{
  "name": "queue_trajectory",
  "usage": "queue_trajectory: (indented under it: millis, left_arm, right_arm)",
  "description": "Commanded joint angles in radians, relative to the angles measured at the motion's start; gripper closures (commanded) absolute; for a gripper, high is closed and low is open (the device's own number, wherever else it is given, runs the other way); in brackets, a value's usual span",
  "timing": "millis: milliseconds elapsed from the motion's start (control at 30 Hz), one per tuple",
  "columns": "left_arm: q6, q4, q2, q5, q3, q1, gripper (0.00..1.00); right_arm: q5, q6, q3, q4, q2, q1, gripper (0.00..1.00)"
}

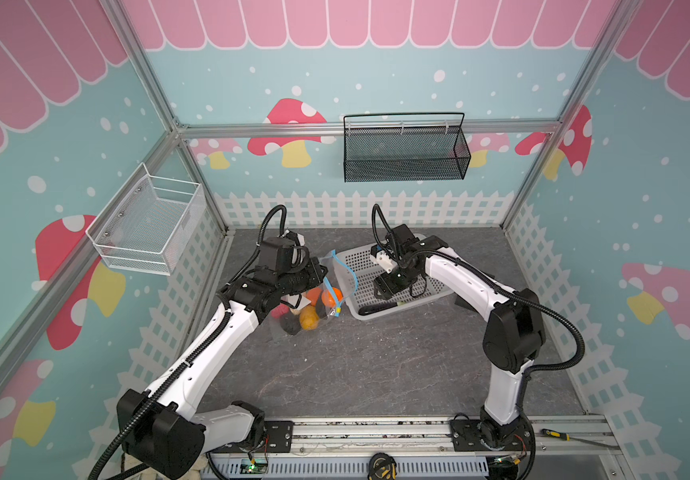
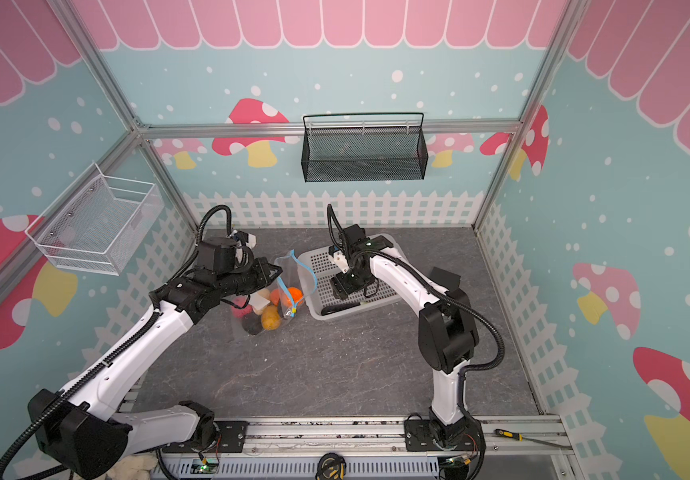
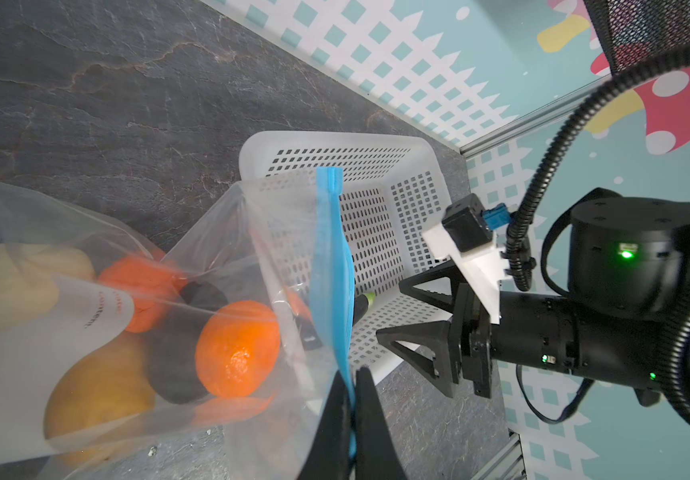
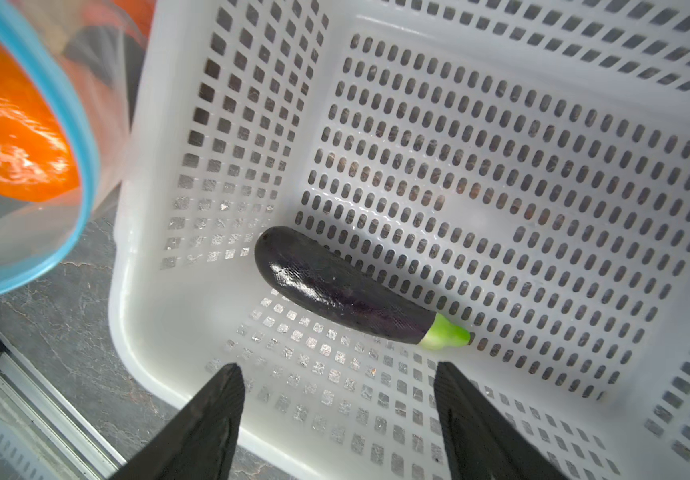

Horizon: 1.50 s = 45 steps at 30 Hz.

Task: Place the food in the zip-top bag and seal the zipper
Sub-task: 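Move the right gripper back over the basket to the purple eggplant, then lower the right gripper and grasp the purple eggplant at its wide end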

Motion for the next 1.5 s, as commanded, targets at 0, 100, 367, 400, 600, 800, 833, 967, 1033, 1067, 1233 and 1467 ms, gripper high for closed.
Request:
queue_trajectory:
  millis: [0, 100, 367, 400, 600, 800, 833, 967, 1033, 1067, 1233, 1467]
  left_arm:
    - [0.018, -0.009, 0.001, 0.015, 0.031, 0.009, 1.0]
    - [0.019, -0.013, 0.004, 0.025, 0.039, 0.01, 1.0]
    - [0.035, -0.052, 0.017, 0.021, 0.08, 0.01, 1.0]
    - [0.031, -0.052, 0.017, 0.02, 0.079, 0.01, 1.0]
    - [0.02, -0.051, 0.013, 0.015, 0.077, 0.01, 1.0]
    - [0.026, -0.054, 0.017, 0.011, 0.079, 0.01, 1.0]
    - [0.027, -0.055, 0.017, 0.012, 0.082, 0.01, 1.0]
    - [0.03, -0.055, 0.014, 0.007, 0.083, 0.011, 1.0]
    - [0.031, -0.056, 0.011, 0.006, 0.078, 0.012, 1.0]
    - [0.031, -0.056, 0.012, 0.007, 0.076, 0.012, 1.0]
    - [0.031, -0.055, 0.005, 0.01, 0.065, 0.021, 1.0]
    - [0.034, -0.056, -0.008, 0.013, 0.051, 0.03, 1.0]
  right_arm:
    - [0.0, -0.029, 0.01, -0.059, 0.025, -0.002, 0.25]
    - [0.007, -0.049, -0.011, -0.059, 0.033, 0.009, 0.25]
    - [-0.005, -0.057, 0.01, -0.043, 0.096, 0.022, 0.25]
    - [-0.01, -0.058, 0.012, -0.04, 0.103, 0.022, 0.25]
    - [-0.03, -0.071, 0.01, -0.028, 0.143, 0.031, 0.24]
    - [-0.006, -0.065, 0.031, -0.019, 0.182, 0.03, 0.24]
    - [-0.003, -0.062, 0.033, -0.019, 0.186, 0.031, 0.24]
    - [0.034, -0.043, 0.048, -0.02, 0.204, 0.019, 0.24]
    - [0.051, -0.029, 0.054, -0.021, 0.211, 0.004, 0.24]
    - [0.063, -0.021, 0.058, -0.021, 0.214, -0.006, 0.24]
    - [0.12, 0.035, 0.073, -0.007, 0.227, -0.065, 0.24]
    - [0.164, 0.081, 0.095, 0.023, 0.26, -0.132, 0.23]
